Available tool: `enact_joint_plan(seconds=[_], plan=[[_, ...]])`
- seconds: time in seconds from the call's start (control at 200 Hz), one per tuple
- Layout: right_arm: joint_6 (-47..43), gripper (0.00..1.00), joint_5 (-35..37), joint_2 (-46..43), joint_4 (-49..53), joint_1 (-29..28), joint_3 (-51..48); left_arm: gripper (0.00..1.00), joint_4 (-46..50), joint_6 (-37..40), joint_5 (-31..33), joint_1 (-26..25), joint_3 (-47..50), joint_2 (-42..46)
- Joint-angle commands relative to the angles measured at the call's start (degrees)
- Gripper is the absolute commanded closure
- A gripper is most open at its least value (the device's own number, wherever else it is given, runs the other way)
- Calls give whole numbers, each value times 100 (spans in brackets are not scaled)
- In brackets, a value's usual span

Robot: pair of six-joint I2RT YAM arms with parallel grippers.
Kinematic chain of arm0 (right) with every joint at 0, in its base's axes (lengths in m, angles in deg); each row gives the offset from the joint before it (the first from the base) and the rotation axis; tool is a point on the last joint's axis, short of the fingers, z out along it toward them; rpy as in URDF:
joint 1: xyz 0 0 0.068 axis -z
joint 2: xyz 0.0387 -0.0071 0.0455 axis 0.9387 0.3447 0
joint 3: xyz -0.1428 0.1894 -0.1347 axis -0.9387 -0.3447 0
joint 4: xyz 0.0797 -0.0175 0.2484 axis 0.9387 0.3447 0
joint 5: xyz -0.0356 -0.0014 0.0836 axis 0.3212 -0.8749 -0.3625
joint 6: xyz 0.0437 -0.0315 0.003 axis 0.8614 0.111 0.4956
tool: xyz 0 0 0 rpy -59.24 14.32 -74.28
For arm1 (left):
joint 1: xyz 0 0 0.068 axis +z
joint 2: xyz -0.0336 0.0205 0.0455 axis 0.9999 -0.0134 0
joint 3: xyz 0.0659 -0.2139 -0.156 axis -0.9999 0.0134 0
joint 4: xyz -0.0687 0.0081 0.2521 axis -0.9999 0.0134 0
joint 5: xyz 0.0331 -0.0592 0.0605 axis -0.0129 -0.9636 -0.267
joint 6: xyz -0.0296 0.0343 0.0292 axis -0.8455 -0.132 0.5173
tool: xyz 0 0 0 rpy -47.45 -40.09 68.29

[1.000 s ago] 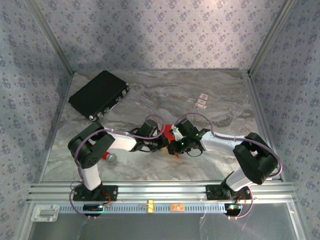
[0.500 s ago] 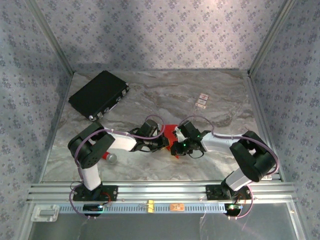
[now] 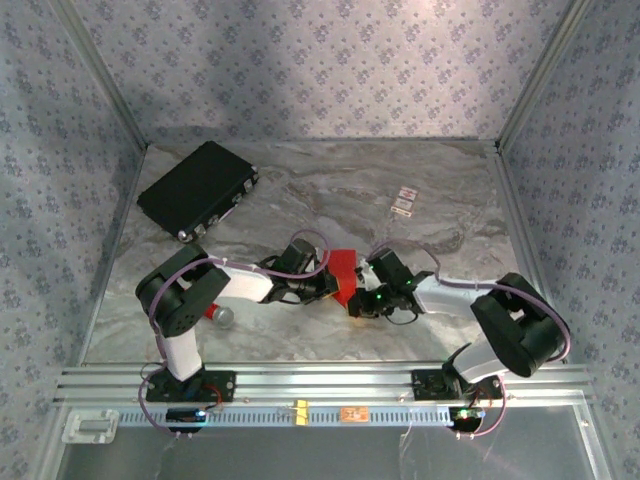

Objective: Fold a paper plane with a square sheet of paper (pick it up from the middle)
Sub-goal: Third fold the triangle at the center of the table.

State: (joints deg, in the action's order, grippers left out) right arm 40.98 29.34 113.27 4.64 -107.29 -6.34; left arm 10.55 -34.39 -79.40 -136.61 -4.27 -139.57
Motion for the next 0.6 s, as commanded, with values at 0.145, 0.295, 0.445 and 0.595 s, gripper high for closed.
enact_joint_plan(seconds=[0.145,0.295,0.445,0.595], plan=[[53,97,-144,-405,640,158,-451,93,423,70,253,-11,125,-309],[341,97,-577,-911,713,330,-345,93,409,77,229,-9,126,-292],[676,94,-485,-1347,885,282,59,93,431,94,279,-10,153,-238],[520,95,-351,-606,1133,238,592,93,391,84,258,-10,160,-256]])
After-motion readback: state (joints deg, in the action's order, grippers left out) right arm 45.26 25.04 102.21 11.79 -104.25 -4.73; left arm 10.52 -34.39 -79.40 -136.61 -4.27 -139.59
